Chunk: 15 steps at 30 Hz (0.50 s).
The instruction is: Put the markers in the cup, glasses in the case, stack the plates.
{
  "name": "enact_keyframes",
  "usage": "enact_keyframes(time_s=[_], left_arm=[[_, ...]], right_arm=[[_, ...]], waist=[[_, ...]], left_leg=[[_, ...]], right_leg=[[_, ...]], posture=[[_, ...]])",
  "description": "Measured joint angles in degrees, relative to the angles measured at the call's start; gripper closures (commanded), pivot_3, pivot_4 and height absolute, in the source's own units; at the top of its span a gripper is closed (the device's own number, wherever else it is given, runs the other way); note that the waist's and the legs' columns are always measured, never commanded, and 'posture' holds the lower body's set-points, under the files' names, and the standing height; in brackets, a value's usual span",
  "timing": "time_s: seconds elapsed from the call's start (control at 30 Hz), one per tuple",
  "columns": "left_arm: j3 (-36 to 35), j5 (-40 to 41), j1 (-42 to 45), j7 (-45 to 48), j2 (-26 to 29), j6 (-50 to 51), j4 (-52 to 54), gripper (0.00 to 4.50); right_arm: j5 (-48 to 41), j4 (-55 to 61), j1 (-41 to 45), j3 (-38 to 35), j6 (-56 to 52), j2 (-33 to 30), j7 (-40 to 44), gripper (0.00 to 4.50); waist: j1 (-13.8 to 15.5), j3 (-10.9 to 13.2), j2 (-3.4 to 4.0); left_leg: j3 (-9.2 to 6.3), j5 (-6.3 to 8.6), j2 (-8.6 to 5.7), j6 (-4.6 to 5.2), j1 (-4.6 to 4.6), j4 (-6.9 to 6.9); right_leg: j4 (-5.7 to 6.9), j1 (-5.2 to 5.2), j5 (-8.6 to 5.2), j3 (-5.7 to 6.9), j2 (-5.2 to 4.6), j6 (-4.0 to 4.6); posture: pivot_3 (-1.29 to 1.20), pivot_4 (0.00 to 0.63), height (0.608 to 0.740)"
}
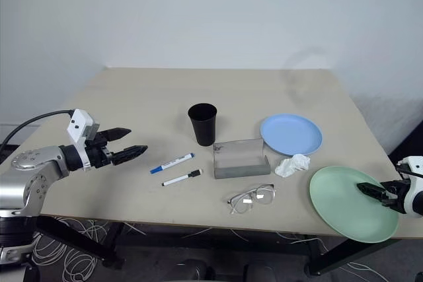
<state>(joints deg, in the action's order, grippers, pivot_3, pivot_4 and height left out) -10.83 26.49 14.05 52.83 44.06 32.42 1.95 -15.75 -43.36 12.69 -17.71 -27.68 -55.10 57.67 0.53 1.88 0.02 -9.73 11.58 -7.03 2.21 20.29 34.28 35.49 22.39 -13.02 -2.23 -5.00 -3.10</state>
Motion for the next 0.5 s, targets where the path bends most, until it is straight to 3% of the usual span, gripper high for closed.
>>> enact_keyframes(time_s=[0.3, 0.5], left_arm=[[0.0, 0.2, 0.0, -0.9, -0.7, -0.2, 0.0, 0.0], [0.1, 0.2, 0.2, -1.2, -1.1, -0.5, -0.2, 0.0]], right_arm=[[-0.2, 3.5, -1.3, -0.1, -1.8, -0.1, 0.3, 4.47], [-1.1, 6.0, -2.0, -0.8, -2.5, -0.2, -0.1, 4.49]], waist=[[0.0, 0.0, -0.01], [0.0, 0.0, 0.02]], left_leg=[[0.0, 0.0, 0.02, 0.0, 0.0, 0.0], [0.52, 0.0, 0.56, 0.01, 0.11, 0.01]], right_leg=[[0.0, 0.0, 0.0, 0.0, 0.01, 0.0], [-0.43, -0.08, -0.01, 0.13, 0.07, 0.0]], posture=[[0.0, 0.0, 0.732], [0.0, 0.0, 0.732]])
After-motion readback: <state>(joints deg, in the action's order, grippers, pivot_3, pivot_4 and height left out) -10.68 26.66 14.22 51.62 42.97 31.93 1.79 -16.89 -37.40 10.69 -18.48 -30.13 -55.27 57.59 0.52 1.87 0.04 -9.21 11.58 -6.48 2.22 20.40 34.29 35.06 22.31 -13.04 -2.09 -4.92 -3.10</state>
